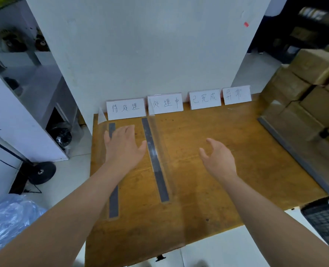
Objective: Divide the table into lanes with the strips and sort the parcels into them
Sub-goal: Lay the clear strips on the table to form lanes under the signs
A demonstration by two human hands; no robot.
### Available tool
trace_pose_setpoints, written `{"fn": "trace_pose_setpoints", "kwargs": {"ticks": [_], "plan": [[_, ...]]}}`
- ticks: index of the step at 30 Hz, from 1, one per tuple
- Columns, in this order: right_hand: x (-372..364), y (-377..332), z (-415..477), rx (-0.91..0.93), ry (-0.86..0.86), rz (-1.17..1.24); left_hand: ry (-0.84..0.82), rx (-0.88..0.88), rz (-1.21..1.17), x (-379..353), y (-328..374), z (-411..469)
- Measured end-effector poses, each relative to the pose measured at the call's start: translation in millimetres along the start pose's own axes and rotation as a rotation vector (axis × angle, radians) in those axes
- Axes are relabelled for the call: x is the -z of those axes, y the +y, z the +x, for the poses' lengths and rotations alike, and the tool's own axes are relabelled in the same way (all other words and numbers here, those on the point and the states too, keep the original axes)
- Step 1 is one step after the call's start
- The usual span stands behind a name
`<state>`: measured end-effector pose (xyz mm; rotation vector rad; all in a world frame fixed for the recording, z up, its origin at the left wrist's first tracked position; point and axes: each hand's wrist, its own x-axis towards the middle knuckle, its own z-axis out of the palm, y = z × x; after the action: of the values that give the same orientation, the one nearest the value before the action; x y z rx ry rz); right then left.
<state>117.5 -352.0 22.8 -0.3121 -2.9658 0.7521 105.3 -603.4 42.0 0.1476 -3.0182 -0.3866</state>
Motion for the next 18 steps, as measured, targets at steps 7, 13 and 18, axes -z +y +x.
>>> {"fn": "trace_pose_setpoints", "kwargs": {"ticks": [7, 13, 18], "plan": [[67, 92, -7, -0.117, 0.093, -0.007, -0.06, -0.204, -0.031, -8, 109, -7], [135, 185, -7, -0.187, 0.121, -0.023, -0.09, -0.352, -0.066, -28, 228, -18], [192, 268, -6, -0.252, 0.133, -0.063, -0.132, -0.455, -0.071, -53, 327, -21]]}}
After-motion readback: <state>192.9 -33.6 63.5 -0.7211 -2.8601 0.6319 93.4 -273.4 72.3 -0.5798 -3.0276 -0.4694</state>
